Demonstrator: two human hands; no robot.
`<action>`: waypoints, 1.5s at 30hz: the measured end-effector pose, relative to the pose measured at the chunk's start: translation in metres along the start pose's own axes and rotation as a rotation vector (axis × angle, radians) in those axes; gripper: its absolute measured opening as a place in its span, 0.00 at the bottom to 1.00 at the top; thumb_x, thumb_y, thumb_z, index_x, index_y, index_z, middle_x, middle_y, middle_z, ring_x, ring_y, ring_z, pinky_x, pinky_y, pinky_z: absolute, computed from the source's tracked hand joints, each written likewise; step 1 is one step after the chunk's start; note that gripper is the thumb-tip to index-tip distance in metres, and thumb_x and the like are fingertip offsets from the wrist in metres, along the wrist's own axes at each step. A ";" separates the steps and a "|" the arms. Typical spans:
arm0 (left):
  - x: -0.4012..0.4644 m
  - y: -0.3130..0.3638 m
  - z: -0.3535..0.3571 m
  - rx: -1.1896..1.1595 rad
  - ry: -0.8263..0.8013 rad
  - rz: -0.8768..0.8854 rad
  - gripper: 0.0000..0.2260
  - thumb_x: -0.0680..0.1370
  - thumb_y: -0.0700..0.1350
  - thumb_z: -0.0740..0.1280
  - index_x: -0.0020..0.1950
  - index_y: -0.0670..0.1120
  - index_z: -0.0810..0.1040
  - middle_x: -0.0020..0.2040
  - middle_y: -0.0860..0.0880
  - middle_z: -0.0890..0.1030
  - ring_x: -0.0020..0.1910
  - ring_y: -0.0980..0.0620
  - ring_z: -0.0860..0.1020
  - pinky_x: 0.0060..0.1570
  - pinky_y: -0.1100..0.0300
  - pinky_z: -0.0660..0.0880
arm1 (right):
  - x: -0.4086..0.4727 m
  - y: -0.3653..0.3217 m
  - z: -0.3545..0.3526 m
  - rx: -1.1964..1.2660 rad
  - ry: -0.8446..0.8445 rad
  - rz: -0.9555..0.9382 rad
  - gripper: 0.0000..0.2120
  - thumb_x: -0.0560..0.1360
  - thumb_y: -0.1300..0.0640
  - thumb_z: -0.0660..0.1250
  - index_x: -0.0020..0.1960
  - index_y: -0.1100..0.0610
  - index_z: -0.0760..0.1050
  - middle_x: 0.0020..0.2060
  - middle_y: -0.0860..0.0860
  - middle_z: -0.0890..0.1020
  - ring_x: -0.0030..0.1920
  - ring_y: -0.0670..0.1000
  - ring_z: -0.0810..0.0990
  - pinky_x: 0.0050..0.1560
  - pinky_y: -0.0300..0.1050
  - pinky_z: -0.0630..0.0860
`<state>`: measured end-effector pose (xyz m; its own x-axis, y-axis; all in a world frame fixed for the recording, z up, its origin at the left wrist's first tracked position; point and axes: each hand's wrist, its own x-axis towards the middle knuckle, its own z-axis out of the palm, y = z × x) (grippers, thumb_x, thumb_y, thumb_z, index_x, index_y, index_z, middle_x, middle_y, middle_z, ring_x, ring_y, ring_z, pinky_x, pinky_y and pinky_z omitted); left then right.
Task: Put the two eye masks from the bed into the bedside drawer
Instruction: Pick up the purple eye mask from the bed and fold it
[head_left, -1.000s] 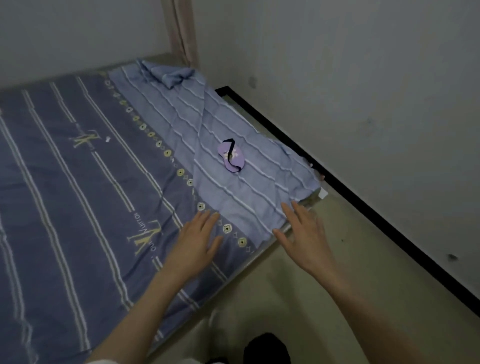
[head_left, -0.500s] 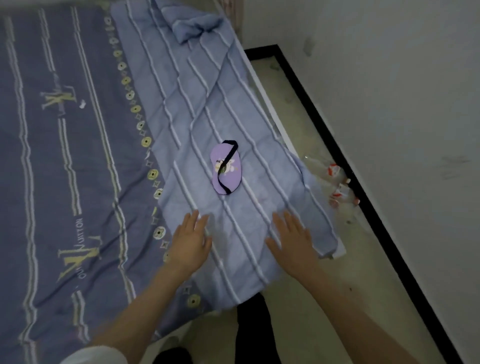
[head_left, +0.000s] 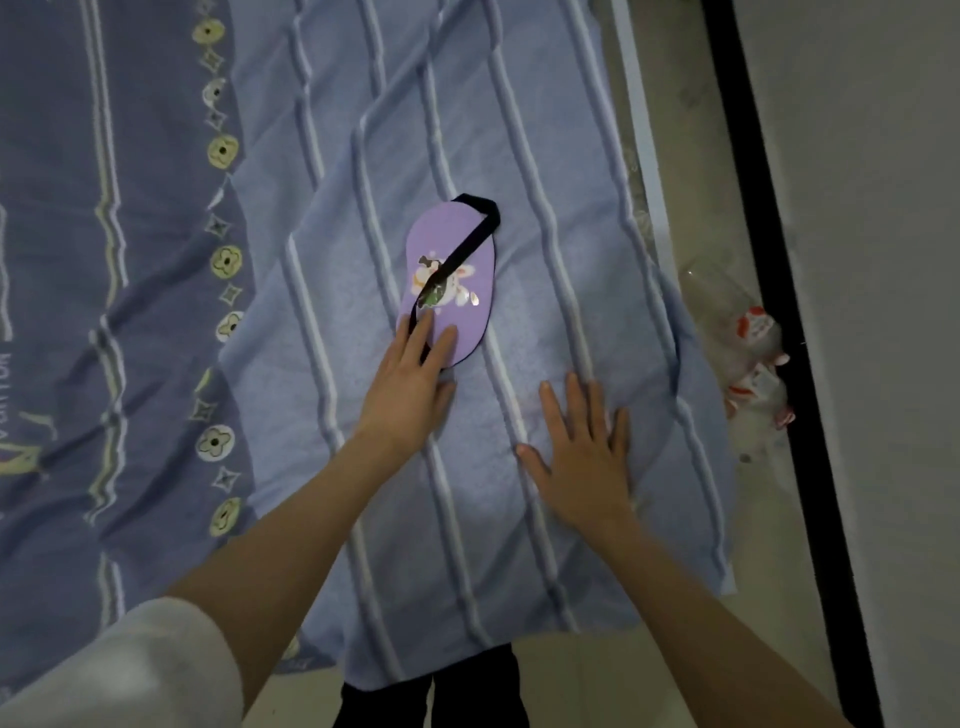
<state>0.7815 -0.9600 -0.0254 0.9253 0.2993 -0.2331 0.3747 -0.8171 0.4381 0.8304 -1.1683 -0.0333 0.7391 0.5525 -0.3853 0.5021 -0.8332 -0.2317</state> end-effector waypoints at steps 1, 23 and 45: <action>0.003 -0.001 0.002 -0.022 0.015 -0.012 0.23 0.76 0.40 0.64 0.69 0.41 0.63 0.73 0.36 0.59 0.73 0.36 0.56 0.68 0.41 0.62 | 0.000 0.001 0.004 -0.004 0.026 -0.002 0.35 0.74 0.39 0.56 0.75 0.49 0.47 0.76 0.55 0.51 0.76 0.59 0.48 0.72 0.65 0.46; -0.137 0.038 -0.247 -0.335 0.254 0.092 0.05 0.73 0.36 0.67 0.49 0.39 0.80 0.45 0.40 0.83 0.41 0.47 0.78 0.41 0.75 0.66 | -0.069 -0.160 -0.205 0.425 0.227 -0.428 0.19 0.73 0.55 0.66 0.62 0.61 0.73 0.59 0.60 0.79 0.62 0.59 0.75 0.63 0.54 0.71; -0.366 0.093 -0.285 0.037 0.744 -0.075 0.07 0.71 0.36 0.67 0.49 0.42 0.79 0.47 0.43 0.83 0.42 0.44 0.81 0.35 0.56 0.78 | -0.196 -0.280 -0.272 1.412 -0.874 -0.107 0.17 0.75 0.49 0.63 0.50 0.62 0.79 0.41 0.55 0.85 0.44 0.52 0.83 0.44 0.48 0.82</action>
<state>0.4943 -1.0046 0.3482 0.6980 0.5983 0.3934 0.4482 -0.7936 0.4115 0.6669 -1.0374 0.3502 0.0280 0.8325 -0.5534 -0.6037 -0.4272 -0.6732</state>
